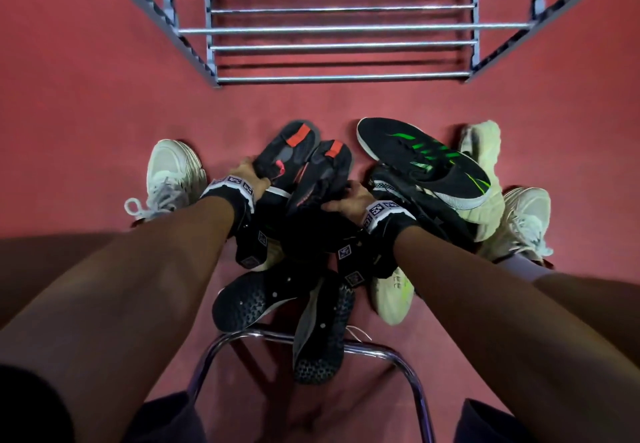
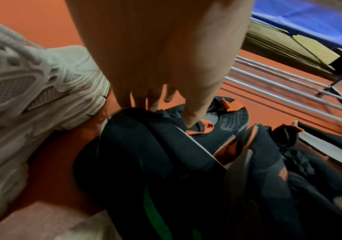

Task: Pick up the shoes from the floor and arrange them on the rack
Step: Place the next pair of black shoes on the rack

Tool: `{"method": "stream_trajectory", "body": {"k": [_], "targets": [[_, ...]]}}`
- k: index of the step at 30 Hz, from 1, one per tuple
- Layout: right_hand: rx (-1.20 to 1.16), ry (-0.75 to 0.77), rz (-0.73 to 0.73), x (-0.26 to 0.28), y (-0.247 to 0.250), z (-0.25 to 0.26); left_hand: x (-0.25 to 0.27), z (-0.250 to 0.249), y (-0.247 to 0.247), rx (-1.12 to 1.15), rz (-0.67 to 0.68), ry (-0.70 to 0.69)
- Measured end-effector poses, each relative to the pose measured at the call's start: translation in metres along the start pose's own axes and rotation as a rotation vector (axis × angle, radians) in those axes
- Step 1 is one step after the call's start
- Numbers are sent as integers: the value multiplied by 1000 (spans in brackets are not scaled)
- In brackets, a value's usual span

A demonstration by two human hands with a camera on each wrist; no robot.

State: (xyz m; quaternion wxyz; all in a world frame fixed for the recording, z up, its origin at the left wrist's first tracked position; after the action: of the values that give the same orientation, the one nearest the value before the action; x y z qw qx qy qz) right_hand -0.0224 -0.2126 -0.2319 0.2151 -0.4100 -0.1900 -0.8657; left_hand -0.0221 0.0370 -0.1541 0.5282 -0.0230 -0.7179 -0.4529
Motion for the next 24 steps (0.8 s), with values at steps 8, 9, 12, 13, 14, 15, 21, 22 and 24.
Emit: {"method": "stream_trajectory", "body": {"k": [8, 9, 12, 13, 14, 15, 21, 22, 24], "targets": [[29, -36, 14, 29, 11, 33, -13, -3, 3, -136, 58, 15], [19, -45, 14, 30, 11, 33, -12, -4, 4, -136, 67, 19], [-14, -69, 4, 28, 11, 26, -10, -11, 7, -127, 100, -20], [-29, -68, 0, 29, 10, 27, -9, -12, 10, -166, 104, -21], [-39, -67, -8, 31, 10, 29, -8, -14, 13, -208, 97, -9], [-49, -64, -14, 35, 10, 34, -7, -15, 17, -239, 60, -1], [-45, -35, 7, 48, 16, 49, 3, -23, 38, -408, -32, 9], [-17, -31, 3, 49, 18, 50, 8, -24, 44, -437, -48, 31], [84, -13, -23, 37, 24, 44, 22, -25, 59, -467, -112, 35]]}}
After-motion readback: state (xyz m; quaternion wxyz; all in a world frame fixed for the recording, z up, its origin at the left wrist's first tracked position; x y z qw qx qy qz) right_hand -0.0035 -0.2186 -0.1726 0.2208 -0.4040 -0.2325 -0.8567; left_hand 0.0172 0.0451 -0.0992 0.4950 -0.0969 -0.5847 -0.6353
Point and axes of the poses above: each hand's wrist, its own x-axis away from the middle knuckle, its own y-axis out of the back of the hand, z = x × y, the point moved 3 cm from there along -x, towards the middle knuckle, and after that the axes turned 10 degrees about y, right-handed, at the moved point
